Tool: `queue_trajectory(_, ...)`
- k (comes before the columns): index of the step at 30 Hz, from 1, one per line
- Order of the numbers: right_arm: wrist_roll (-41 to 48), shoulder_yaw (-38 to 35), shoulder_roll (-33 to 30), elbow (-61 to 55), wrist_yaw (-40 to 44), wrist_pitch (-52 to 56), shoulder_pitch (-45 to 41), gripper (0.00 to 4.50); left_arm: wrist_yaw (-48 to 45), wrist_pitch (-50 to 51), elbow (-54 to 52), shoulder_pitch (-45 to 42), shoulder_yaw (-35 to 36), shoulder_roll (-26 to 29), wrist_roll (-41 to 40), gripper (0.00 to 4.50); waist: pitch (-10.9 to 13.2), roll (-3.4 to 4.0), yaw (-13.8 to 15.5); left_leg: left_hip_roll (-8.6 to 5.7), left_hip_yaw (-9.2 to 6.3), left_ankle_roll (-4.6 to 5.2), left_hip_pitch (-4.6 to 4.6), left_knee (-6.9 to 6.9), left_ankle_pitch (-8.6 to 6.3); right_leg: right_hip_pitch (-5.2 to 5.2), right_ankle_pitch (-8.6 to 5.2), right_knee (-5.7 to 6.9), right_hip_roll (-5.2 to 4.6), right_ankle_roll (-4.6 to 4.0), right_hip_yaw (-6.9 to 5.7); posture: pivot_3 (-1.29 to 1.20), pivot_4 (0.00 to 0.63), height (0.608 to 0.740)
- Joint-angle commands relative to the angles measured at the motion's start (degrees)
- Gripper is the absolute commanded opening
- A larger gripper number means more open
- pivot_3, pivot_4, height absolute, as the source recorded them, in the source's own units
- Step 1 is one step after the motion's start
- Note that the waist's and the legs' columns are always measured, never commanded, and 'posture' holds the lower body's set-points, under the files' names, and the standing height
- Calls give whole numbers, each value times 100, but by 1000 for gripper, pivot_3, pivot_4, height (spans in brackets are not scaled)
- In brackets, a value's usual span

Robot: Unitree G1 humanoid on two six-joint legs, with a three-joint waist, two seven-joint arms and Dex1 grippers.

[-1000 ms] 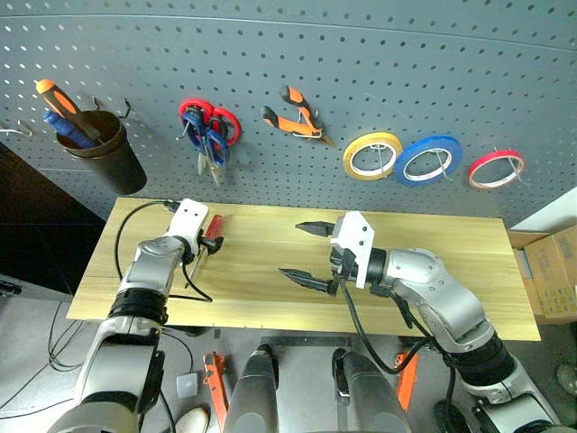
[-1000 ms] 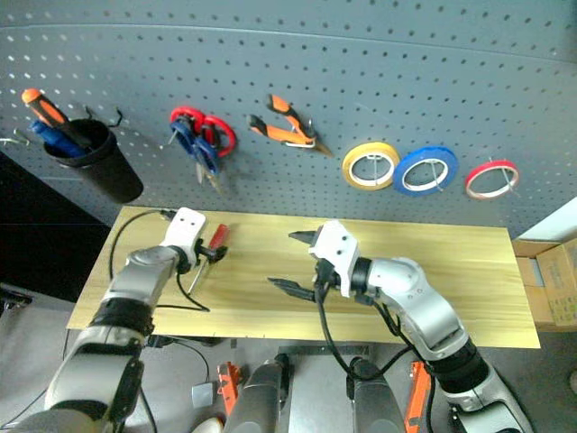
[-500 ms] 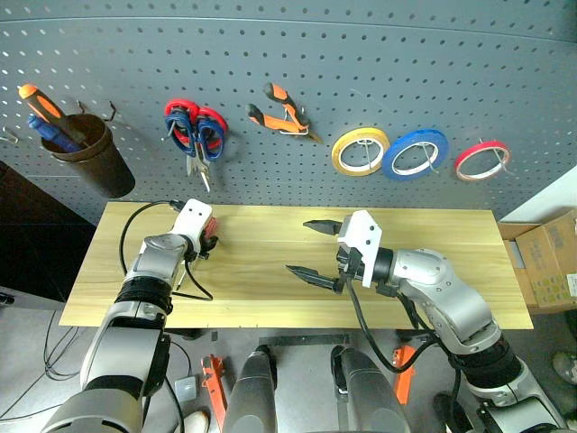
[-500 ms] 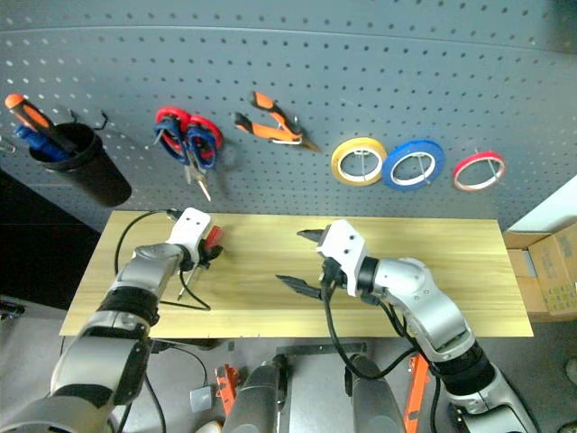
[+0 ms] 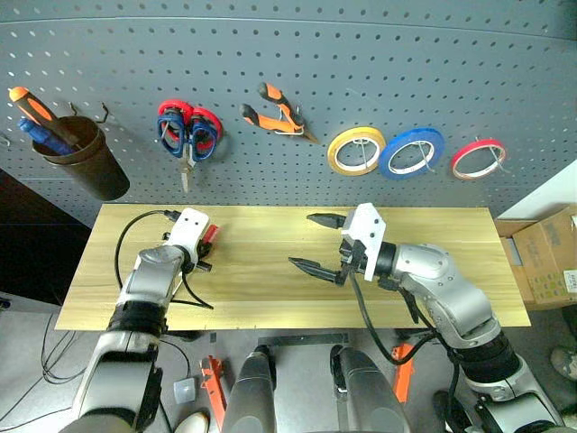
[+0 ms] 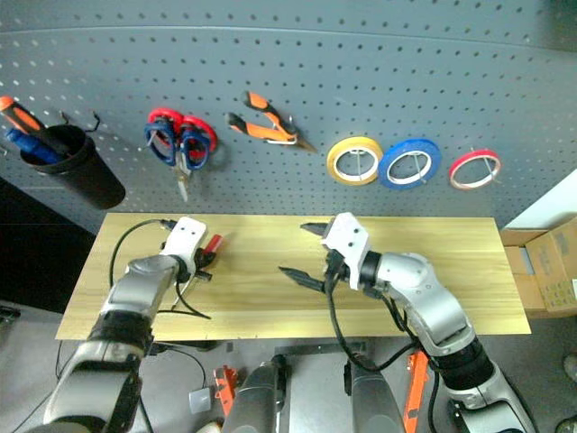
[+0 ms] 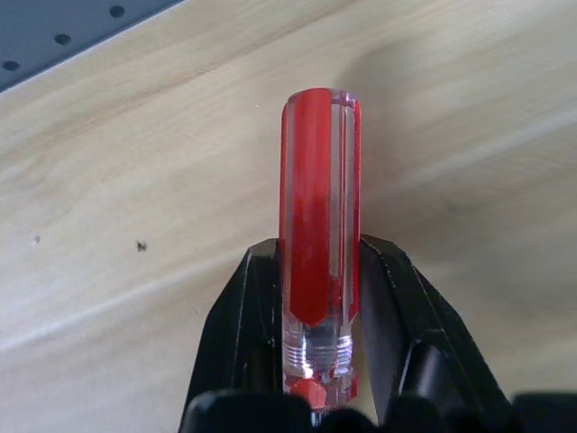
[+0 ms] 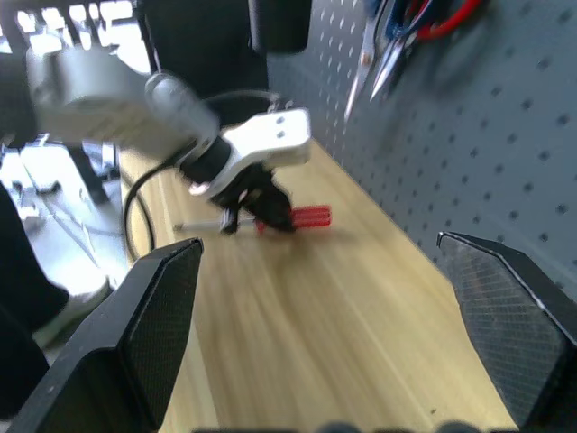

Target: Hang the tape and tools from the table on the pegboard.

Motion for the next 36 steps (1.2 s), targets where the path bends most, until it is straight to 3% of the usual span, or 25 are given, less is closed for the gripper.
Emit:
queue_trajectory(1, 405, -304, 122, -446, -73, 153, -10, 4500, 195, 380, -1495, 372, 313, -16, -124, 807, -7, -10, 17, 1, -2, -1, 0, 0, 1, 0, 0, 0, 0, 0, -2, 96, 254, 740)
queue_trajectory(8, 1277, -869, 818, -964, -991, 889, -179, 4500, 795, 818, -4274, 1174, 900, -349, -211, 807, -113, -52, 128, 0, -2, -21, 0, 1, 12, 1, 1, -1, -6, -2, -3, 164, 175, 740)
queue_trajectory(16, 1163, -831, 852, -657, -958, 661, -351, 4500, 1600, 829, -5414, 1099, 1410, -475, 127, 807, -401, -74, 320, -6, -3, -30, 5, -2, 22, 9, 2, -10, -4, -2, -9, 232, 111, 740)
queue_trajectory(27, 1104, -835, 925, -378, -904, 447, -656, 4500, 2444, -164, -4778, -145, 1878, -346, 383, 807, -583, -103, 505, -1, -4, -25, 33, 1, 40, 48, 11, -18, 8, 4, -14, 235, 103, 740)
queue_trajectory(36, 1171, -910, 849, -357, -849, 425, -833, 4500, 2303, -1693, -2029, -2179, 1719, 220, 147, 807, -593, -107, 593, 0, -4, -24, 69, 2, 40, 96, 28, -32, 13, -24, -15, 192, 115, 740)
